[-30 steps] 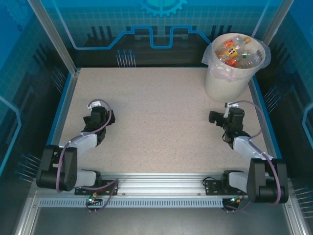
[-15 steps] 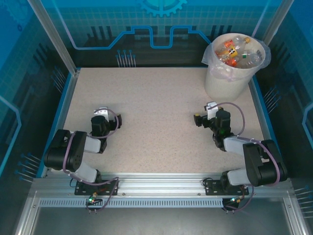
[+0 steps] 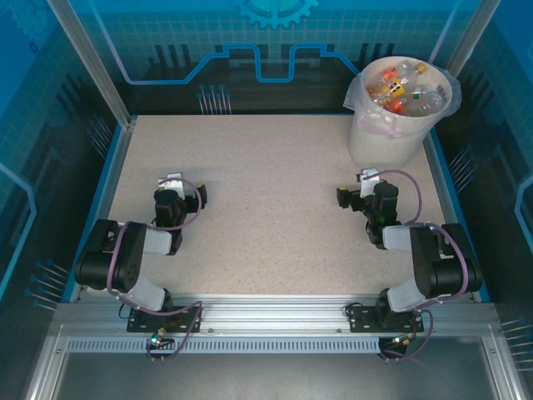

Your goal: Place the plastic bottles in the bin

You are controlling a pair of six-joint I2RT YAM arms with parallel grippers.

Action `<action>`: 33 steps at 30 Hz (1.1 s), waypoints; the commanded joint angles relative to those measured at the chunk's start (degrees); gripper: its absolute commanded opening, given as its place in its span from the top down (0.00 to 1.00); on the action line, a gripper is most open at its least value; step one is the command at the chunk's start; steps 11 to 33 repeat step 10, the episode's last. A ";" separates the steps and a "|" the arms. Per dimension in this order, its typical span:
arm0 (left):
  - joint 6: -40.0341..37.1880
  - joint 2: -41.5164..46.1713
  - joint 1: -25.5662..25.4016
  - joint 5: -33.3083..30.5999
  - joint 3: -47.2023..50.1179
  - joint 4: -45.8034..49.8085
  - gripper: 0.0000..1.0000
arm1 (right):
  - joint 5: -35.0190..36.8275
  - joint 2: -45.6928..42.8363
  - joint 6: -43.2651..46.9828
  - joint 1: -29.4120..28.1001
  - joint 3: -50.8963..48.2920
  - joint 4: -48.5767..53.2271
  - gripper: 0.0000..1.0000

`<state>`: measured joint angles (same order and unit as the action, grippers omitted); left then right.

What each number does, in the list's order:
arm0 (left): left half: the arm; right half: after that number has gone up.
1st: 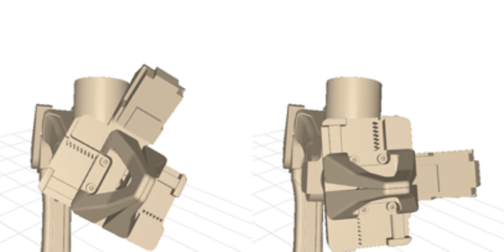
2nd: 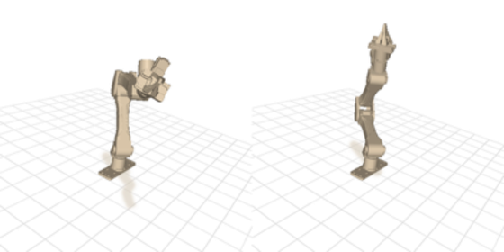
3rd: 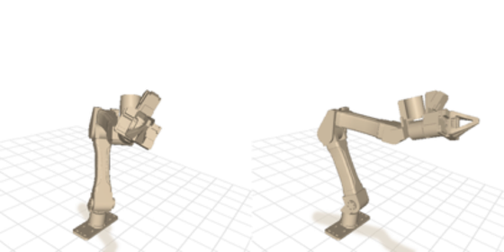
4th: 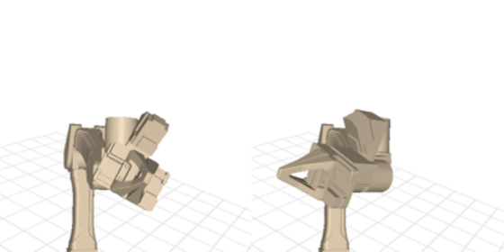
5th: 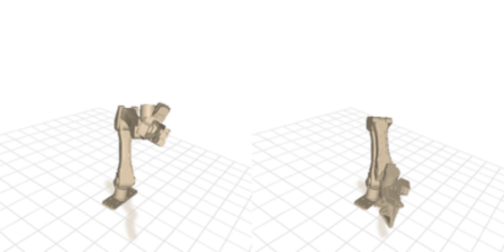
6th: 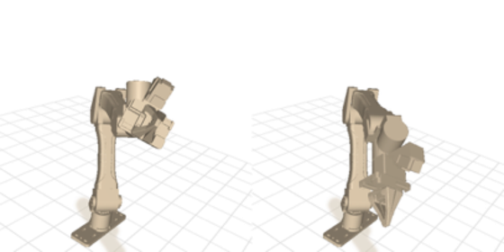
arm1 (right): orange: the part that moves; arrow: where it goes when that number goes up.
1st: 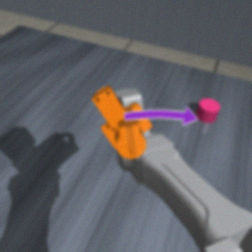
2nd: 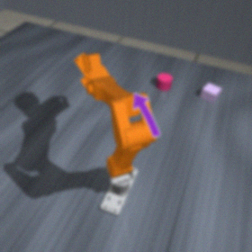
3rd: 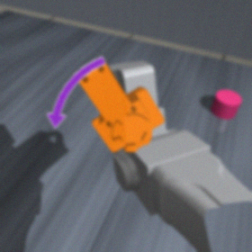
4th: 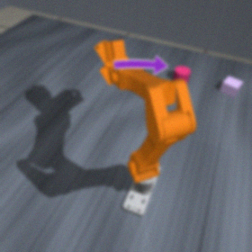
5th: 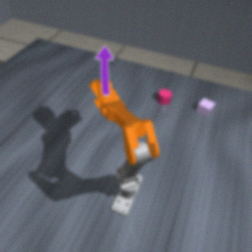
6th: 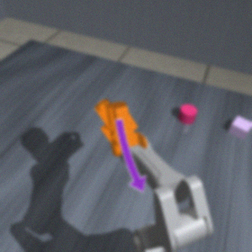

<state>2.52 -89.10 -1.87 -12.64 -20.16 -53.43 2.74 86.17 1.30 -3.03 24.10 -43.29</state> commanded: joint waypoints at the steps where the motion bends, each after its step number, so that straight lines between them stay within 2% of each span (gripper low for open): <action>1: -0.94 0.24 0.46 -0.91 -0.67 -1.39 0.01 | -0.02 0.09 -0.91 -0.21 0.78 0.31 0.00; 33: -0.94 0.22 0.37 -0.92 -0.58 -1.48 0.01 | -0.46 0.14 -0.95 0.03 0.98 0.60 0.00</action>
